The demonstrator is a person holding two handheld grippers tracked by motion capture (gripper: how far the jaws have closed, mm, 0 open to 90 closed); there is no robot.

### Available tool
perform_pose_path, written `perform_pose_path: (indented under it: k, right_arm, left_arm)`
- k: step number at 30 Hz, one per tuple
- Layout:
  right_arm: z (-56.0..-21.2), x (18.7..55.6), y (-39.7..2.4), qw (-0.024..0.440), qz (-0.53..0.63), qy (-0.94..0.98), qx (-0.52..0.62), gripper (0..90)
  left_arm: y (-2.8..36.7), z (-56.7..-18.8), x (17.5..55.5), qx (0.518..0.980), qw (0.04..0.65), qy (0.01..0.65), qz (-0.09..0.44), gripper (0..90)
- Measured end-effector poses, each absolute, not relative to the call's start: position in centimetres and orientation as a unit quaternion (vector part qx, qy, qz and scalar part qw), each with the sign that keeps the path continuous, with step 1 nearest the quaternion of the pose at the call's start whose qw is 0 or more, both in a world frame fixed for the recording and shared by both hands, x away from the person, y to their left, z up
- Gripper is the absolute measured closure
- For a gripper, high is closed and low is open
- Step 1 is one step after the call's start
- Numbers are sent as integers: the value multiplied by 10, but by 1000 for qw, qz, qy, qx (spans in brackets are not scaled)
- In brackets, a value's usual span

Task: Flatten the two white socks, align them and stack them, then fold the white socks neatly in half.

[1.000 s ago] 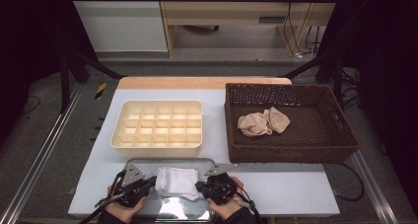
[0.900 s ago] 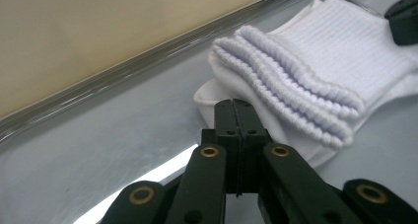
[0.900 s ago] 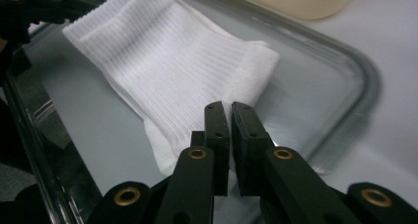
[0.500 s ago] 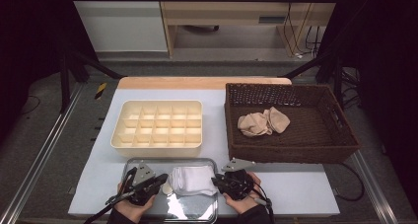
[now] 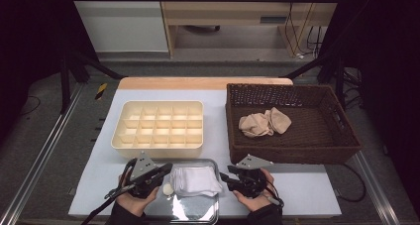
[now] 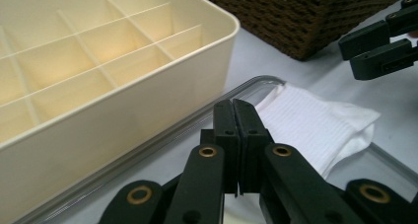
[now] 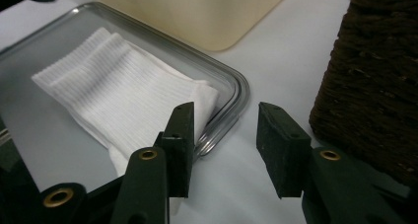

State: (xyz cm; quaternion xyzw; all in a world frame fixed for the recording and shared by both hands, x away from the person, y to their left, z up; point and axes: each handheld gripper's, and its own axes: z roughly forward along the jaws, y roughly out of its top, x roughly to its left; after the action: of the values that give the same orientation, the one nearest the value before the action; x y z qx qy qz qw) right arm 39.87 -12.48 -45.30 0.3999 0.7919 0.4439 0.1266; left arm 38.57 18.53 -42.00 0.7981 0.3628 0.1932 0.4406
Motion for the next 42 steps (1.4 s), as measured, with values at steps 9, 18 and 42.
perform_pose_path:
  k: [9, 18, 42]
  right_arm:
    - [-455, 396, -130, 122, 451, 788, 402, 680]
    - [-458, 397, -128, 116, 448, 786, 410, 697]
    - [-474, 395, -106, 74, 438, 790, 423, 665]
  left_arm:
    - [153, -429, 389, 810, 441, 345, 172, 881]
    - [138, -449, 395, 823, 427, 343, 151, 891]
    - [129, -469, 389, 845, 387, 336, 151, 891]
